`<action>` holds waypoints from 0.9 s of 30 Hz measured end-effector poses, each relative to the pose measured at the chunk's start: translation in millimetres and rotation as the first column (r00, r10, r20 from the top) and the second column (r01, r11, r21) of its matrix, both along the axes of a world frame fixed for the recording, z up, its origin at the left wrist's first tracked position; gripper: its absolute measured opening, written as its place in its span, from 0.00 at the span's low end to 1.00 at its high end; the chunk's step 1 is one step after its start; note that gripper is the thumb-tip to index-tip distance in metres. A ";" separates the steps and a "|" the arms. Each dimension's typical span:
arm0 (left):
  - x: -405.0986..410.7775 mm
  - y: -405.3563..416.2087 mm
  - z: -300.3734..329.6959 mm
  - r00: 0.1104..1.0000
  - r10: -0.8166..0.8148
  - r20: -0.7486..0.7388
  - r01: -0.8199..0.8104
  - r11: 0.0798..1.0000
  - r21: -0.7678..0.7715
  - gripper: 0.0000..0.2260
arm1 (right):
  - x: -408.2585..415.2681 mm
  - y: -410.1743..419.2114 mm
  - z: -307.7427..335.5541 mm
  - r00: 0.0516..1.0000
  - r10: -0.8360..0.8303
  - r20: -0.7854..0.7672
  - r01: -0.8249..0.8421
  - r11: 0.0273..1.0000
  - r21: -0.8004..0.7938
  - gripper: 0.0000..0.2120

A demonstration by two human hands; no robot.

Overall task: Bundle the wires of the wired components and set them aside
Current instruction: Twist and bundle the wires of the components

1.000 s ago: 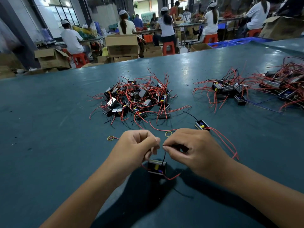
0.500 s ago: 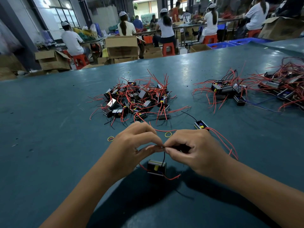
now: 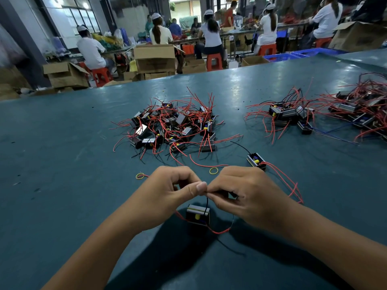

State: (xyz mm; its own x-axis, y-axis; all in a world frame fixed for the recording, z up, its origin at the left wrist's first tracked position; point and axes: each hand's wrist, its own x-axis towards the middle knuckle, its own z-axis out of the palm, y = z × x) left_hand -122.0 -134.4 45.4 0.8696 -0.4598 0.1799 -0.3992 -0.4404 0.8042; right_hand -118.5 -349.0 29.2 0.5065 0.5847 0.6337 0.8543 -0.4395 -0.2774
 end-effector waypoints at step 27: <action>-2.2 3.6 5.5 0.832 -0.035 0.554 -0.114 0.966 0.232 0.11 | 1.4 -1.8 -3.2 0.990 -0.045 -0.134 0.062 0.990 0.124 0.02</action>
